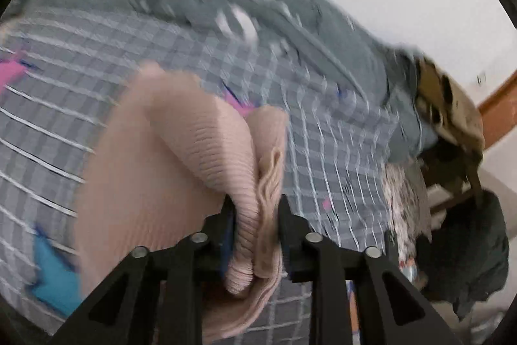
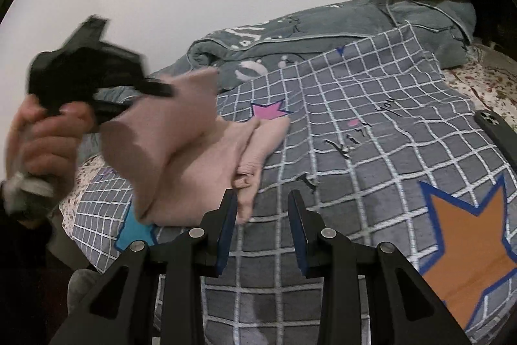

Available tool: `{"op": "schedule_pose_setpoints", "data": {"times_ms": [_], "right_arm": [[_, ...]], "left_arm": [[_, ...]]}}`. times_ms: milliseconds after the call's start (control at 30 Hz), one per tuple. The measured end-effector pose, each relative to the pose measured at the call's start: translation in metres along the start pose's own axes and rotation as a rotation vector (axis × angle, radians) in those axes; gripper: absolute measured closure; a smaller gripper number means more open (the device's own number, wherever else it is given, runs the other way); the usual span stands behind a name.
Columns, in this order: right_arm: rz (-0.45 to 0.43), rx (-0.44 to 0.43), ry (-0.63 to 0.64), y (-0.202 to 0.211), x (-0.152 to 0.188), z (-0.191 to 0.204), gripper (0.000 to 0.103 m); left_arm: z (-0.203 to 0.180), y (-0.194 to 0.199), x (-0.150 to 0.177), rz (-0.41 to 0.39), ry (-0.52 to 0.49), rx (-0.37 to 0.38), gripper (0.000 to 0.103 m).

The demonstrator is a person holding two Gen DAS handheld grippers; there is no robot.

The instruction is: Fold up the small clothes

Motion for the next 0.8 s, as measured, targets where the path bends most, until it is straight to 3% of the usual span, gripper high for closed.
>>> {"op": "schedule_pose_setpoints", "data": {"times_ms": [67,133,200,267,300,367,533,600,667,700,800], "right_arm": [[0.009,0.010,0.015,0.002,0.002,-0.002,0.071],[0.014,0.012,0.032,0.003,0.004,-0.001,0.071],[0.008,0.001,0.037,0.001,0.002,0.000,0.071],[-0.011,-0.025,0.031,-0.002,-0.003,0.004,0.071],[-0.023,-0.044,0.026,-0.005,-0.008,0.007,0.071],[-0.053,-0.099,0.015,-0.013,-0.018,0.017,0.071],[-0.134,-0.230,-0.001,-0.034,-0.042,0.048,0.063],[-0.139,-0.235,-0.009,-0.048,-0.047,0.059,0.063],[-0.082,-0.175,-0.033,-0.072,-0.051,0.063,0.063],[-0.047,-0.147,-0.049,-0.084,-0.050,0.063,0.064],[-0.004,-0.104,-0.043,-0.106,-0.043,0.063,0.097]], "left_arm": [[-0.002,-0.018,0.007,0.102,0.006,0.097,0.076],[0.000,-0.016,0.007,0.112,0.001,0.132,0.075],[0.004,-0.003,0.003,0.065,-0.024,0.134,0.072],[0.014,0.017,-0.005,-0.003,-0.049,0.127,0.055],[0.020,0.027,-0.009,-0.034,-0.055,0.129,0.053],[0.038,0.046,-0.018,-0.097,-0.061,0.117,0.052],[0.086,0.074,-0.032,-0.221,-0.091,-0.017,0.050],[0.104,0.079,-0.029,-0.228,-0.118,-0.032,0.050],[0.119,0.080,-0.018,-0.213,-0.142,-0.015,0.049],[0.124,0.077,-0.012,-0.199,-0.150,-0.007,0.048],[0.134,0.064,0.000,-0.164,-0.179,-0.019,0.048]]}}
Point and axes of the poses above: each gripper's, at about its wrist camera, not at the fingertips, and y roughly against the way its jaws point, z to its left, x to its underside, the point moved 2 cm from there along -y, roughly the way its jaws point, and after that the axes turned 10 degrees about y, right-handed, at the moved point
